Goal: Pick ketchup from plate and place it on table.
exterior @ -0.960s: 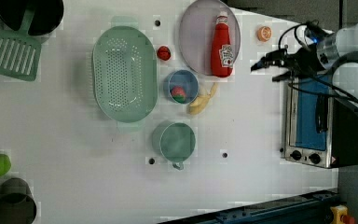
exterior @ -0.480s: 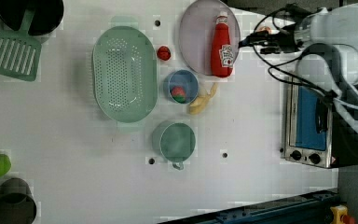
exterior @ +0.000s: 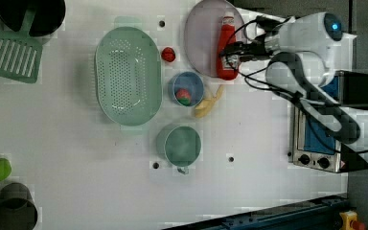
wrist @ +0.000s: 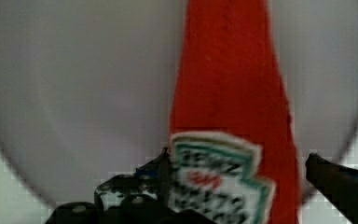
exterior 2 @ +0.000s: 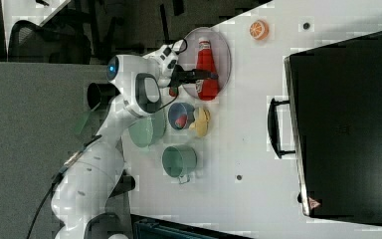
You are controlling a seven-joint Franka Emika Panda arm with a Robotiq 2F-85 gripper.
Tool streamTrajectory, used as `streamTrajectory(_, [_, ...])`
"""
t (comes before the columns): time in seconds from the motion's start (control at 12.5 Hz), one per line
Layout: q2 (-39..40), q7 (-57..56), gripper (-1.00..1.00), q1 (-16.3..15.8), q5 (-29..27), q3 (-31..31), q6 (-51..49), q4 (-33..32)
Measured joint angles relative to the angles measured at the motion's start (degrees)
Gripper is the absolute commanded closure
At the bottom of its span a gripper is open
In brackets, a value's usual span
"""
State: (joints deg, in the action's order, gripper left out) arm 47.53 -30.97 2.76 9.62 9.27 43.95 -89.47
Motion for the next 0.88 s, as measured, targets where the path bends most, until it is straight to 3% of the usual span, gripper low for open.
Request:
streamTrajectory(0.48, [3.61,-0.39,-1.00,-0.72,0.97,0.10,1.51,3.97])
streamTrajectory(0.56, [3.61,-0.42,-0.92,-0.87,0.98,-0.11,2.13,4.31])
streamTrajectory(0.8, [3.75,-0.48,-0.19,-1.01,1.10,-0.36,2.91,4.48])
streamTrajectory(0.88, [3.75,-0.48,-0.18,-1.08,1.04,-0.44,3.02,4.48])
